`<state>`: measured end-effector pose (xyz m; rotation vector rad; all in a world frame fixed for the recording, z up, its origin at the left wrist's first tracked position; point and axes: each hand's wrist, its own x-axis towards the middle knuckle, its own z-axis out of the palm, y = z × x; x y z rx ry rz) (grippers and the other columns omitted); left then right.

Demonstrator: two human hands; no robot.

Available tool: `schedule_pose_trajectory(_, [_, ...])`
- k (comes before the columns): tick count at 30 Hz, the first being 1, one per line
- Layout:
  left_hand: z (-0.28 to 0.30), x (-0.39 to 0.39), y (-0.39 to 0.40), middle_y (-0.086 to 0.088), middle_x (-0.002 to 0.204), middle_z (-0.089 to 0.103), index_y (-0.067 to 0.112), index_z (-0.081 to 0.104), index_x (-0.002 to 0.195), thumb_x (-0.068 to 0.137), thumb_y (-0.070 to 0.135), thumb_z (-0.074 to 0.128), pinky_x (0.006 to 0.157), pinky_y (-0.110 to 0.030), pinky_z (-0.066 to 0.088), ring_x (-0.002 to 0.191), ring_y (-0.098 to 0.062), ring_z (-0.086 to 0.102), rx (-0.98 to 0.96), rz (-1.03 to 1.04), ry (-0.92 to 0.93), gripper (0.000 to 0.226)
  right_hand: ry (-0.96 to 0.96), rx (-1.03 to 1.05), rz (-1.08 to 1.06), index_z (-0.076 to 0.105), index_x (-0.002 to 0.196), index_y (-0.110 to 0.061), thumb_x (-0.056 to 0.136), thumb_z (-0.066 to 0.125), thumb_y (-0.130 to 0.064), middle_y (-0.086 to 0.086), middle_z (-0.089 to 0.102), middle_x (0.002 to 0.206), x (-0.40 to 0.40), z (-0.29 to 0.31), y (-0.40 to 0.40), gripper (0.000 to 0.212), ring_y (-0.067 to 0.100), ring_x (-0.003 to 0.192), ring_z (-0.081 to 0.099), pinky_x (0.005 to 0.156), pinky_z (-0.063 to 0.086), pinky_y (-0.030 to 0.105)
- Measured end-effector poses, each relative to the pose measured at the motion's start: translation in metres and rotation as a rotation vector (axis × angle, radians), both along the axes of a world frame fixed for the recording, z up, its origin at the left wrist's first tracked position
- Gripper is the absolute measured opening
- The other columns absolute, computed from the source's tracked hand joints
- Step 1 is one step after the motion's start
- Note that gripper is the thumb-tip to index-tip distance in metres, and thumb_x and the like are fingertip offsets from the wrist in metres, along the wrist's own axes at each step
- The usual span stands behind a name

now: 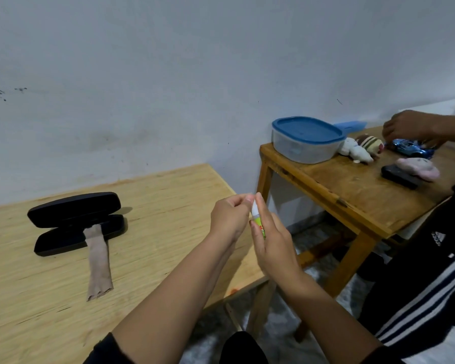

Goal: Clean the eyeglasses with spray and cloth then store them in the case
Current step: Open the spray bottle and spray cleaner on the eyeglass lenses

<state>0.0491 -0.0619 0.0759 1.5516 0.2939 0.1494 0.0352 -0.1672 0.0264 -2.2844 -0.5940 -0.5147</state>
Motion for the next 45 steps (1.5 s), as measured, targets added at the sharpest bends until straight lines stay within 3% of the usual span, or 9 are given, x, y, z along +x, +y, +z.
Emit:
schedule_pose_trajectory(9, [0.002,0.001,-0.014,0.000,0.096,0.071,0.017,0.070,0.097,0.089,0.026,0.058,0.089,-0.030,0.052,0.095,-0.015,0.065,-0.078,0.017,-0.008,0.017,-0.011,-0.017,-0.036,-0.003,0.141,-0.037,0.098,0.039,-0.026,0.008,0.052,0.105,0.000,0.007,-0.006,0.062,0.020,0.080,0.056,0.066,0.049,0.037])
schedule_pose_trajectory(14, [0.015,0.019,0.012,0.008,0.070,0.070,0.019,0.070,0.070,0.085,0.020,0.063,0.090,-0.034,0.051,0.079,-0.012,0.064,-0.186,0.205,-0.081,0.017,-0.013,-0.121,-0.046,0.001,0.144,-0.033,0.097,0.039,-0.030,0.011,0.054,0.104,-0.015,-0.011,-0.017,0.060,0.028,0.075,0.059,0.061,0.046,0.039])
schedule_pose_trajectory(17, [0.025,0.028,0.041,0.006,0.081,0.071,0.023,0.069,0.075,0.085,0.027,0.062,0.092,-0.033,0.049,0.086,-0.011,0.064,0.016,0.207,-0.137,0.013,0.090,-0.008,-0.024,0.004,0.142,-0.036,0.097,0.042,-0.026,0.010,0.053,0.121,-0.024,-0.019,-0.022,0.060,0.028,0.101,0.058,0.078,0.046,0.036])
schedule_pose_trajectory(20, [0.008,0.011,0.028,0.005,0.090,0.071,0.027,0.067,0.088,0.087,0.030,0.060,0.072,-0.019,0.044,0.086,-0.009,0.063,0.303,0.063,-0.138,0.008,0.117,0.129,0.006,0.012,0.139,-0.046,0.097,0.042,-0.023,-0.003,0.045,0.136,-0.015,-0.003,-0.020,0.057,0.019,0.116,0.051,0.085,0.041,0.023])
schedule_pose_trajectory(23, [-0.023,-0.006,0.015,0.007,0.091,0.071,0.030,0.061,0.101,0.090,0.027,0.057,0.069,-0.012,0.044,0.087,-0.006,0.065,0.387,-0.046,-0.169,0.012,0.175,0.293,0.027,0.019,0.128,-0.062,0.096,0.045,-0.021,0.005,0.057,0.124,-0.010,0.009,-0.020,0.059,0.013,0.086,0.064,0.071,0.054,0.027])
schedule_pose_trajectory(26, [-0.046,-0.015,0.012,0.011,0.091,0.067,0.028,0.062,0.095,0.089,0.020,0.058,0.064,-0.003,0.041,0.088,-0.003,0.062,0.447,-0.114,-0.133,0.011,0.266,0.405,0.013,0.024,0.114,-0.069,0.093,0.048,-0.016,0.017,0.062,0.101,-0.012,0.013,-0.025,0.062,0.014,0.061,0.063,0.050,0.050,0.017])
schedule_pose_trajectory(34, [-0.070,-0.018,0.012,0.009,0.093,0.070,0.026,0.066,0.097,0.081,0.021,0.067,0.086,-0.025,0.049,0.089,-0.005,0.062,0.573,-0.176,-0.088,0.017,0.208,0.350,-0.032,0.018,0.116,-0.070,0.092,0.047,-0.014,0.010,0.061,0.086,-0.013,0.010,-0.029,0.067,0.023,0.055,0.058,0.052,0.051,0.034])
schedule_pose_trajectory(41, [-0.078,-0.016,0.013,0.006,0.091,0.070,0.026,0.064,0.095,0.082,0.020,0.066,0.085,-0.025,0.049,0.090,-0.007,0.063,0.630,-0.182,-0.128,0.015,0.199,0.309,-0.014,0.026,0.129,-0.055,0.097,0.044,-0.028,0.000,0.057,0.109,-0.014,0.006,-0.026,0.045,0.017,0.059,0.057,0.058,0.051,0.038])
schedule_pose_trajectory(45, [-0.078,-0.017,0.012,0.002,0.107,0.069,0.025,0.061,0.111,0.082,0.025,0.068,0.092,-0.027,0.048,0.102,-0.012,0.062,0.676,-0.194,-0.123,0.030,0.193,0.291,-0.003,0.029,0.129,-0.049,0.096,0.044,-0.028,0.000,0.059,0.095,-0.016,0.006,-0.024,0.041,0.021,0.055,0.057,0.055,0.052,0.042])
